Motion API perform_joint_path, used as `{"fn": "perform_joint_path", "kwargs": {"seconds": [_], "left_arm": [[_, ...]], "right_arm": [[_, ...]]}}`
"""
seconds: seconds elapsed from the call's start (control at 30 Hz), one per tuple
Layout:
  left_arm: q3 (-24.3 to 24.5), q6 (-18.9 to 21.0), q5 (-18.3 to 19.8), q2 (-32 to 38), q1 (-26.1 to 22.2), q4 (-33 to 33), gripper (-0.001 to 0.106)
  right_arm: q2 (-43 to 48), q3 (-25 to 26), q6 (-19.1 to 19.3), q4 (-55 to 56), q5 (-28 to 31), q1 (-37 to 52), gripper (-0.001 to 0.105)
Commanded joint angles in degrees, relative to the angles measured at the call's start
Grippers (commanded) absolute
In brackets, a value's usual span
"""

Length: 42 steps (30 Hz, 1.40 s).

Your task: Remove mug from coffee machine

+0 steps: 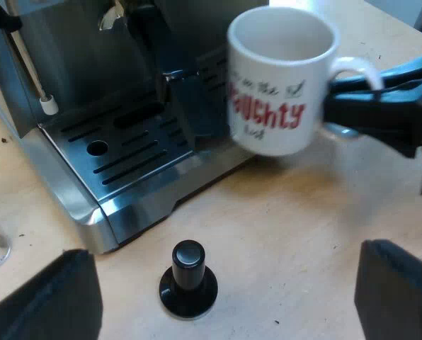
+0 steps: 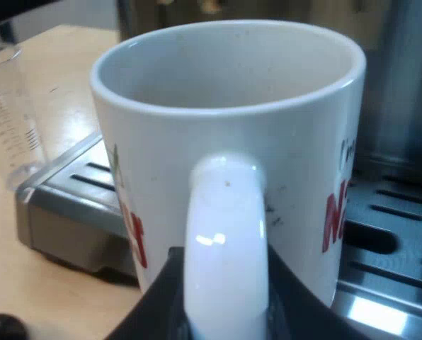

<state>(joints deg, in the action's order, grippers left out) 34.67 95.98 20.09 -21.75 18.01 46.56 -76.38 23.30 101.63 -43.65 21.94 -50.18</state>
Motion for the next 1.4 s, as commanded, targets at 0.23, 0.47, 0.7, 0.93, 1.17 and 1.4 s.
{"fn": "perform_joint_path", "kwargs": {"seconds": [0.23, 0.47, 0.7, 0.93, 1.17, 1.4], "left_arm": [[0.4, 0.6, 0.3, 0.0, 0.3, -0.6, 0.087], [0.4, 0.6, 0.3, 0.0, 0.3, -0.6, 0.087], [0.4, 0.6, 0.3, 0.0, 0.3, -0.6, 0.087], [0.4, 0.6, 0.3, 0.0, 0.3, -0.6, 0.087], [0.4, 0.6, 0.3, 0.0, 0.3, -0.6, 0.087], [0.4, 0.6, 0.3, 0.0, 0.3, -0.6, 0.087]], "right_arm": [[9.3, -4.9, 0.6, -2.4, 6.4, -1.5, 0.0], [14.7, -8.4, 0.6, -0.5, 13.1, -1.5, 0.0], [17.6, -11.2, 0.6, 0.2, 24.2, -1.5, 0.0], [17.6, -11.6, 0.6, 1.1, 34.8, -0.9, 0.0], [17.6, -11.6, 0.5, 2.3, 33.1, 8.6, 0.0], [17.6, -11.6, 0.1, 2.4, 18.2, 18.4, 0.0]]}}
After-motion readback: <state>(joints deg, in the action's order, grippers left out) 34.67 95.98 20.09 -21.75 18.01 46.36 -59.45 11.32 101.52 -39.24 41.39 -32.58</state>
